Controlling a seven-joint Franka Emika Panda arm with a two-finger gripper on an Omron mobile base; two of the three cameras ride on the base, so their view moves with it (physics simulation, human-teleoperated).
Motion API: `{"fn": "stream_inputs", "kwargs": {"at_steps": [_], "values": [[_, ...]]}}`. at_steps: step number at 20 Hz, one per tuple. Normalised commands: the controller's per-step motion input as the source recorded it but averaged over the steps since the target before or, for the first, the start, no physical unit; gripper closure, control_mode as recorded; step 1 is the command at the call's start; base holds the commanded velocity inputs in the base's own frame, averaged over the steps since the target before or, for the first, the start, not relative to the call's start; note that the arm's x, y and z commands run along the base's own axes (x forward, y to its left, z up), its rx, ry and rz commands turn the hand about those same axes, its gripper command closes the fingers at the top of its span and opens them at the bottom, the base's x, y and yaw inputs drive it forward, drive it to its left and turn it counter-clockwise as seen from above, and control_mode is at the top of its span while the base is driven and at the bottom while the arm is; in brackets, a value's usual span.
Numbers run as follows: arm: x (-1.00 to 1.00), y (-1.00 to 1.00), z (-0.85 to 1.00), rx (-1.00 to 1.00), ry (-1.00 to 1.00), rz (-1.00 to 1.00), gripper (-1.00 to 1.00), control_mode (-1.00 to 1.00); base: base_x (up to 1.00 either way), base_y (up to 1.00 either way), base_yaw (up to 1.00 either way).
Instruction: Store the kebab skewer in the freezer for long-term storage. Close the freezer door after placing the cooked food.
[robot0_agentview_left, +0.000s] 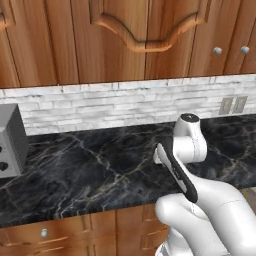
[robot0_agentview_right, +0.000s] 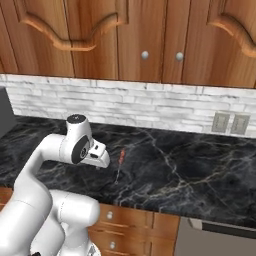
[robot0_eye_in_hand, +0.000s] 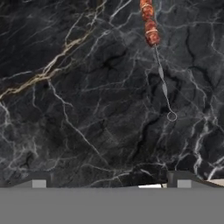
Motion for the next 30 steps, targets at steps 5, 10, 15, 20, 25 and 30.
{"fn": "stream_inputs", "kwargs": {"at_steps": [5, 10, 15, 20, 25, 30], "values": [[0.0, 0.0, 0.0, 0.0, 0.0, 0.0, -1.0, 1.0, 0.02, -0.5, 0.0], [0.0, 0.0, 0.0, 0.0, 0.0, 0.0, -1.0, 1.0, 0.12, -0.13, 0.0], [0.0, 0.0, 0.0, 0.0, 0.0, 0.0, -1.0, 1.0, 0.23, -0.46, 0.01], [0.0, 0.0, 0.0, 0.0, 0.0, 0.0, -1.0, 1.0, 0.21, -0.11, 0.0], [0.0, 0.0, 0.0, 0.0, 0.0, 0.0, -1.0, 1.0, 0.27, 0.02, 0.0], [0.0, 0.0, 0.0, 0.0, 0.0, 0.0, -1.0, 1.0, 0.16, 0.29, 0.0]]}}
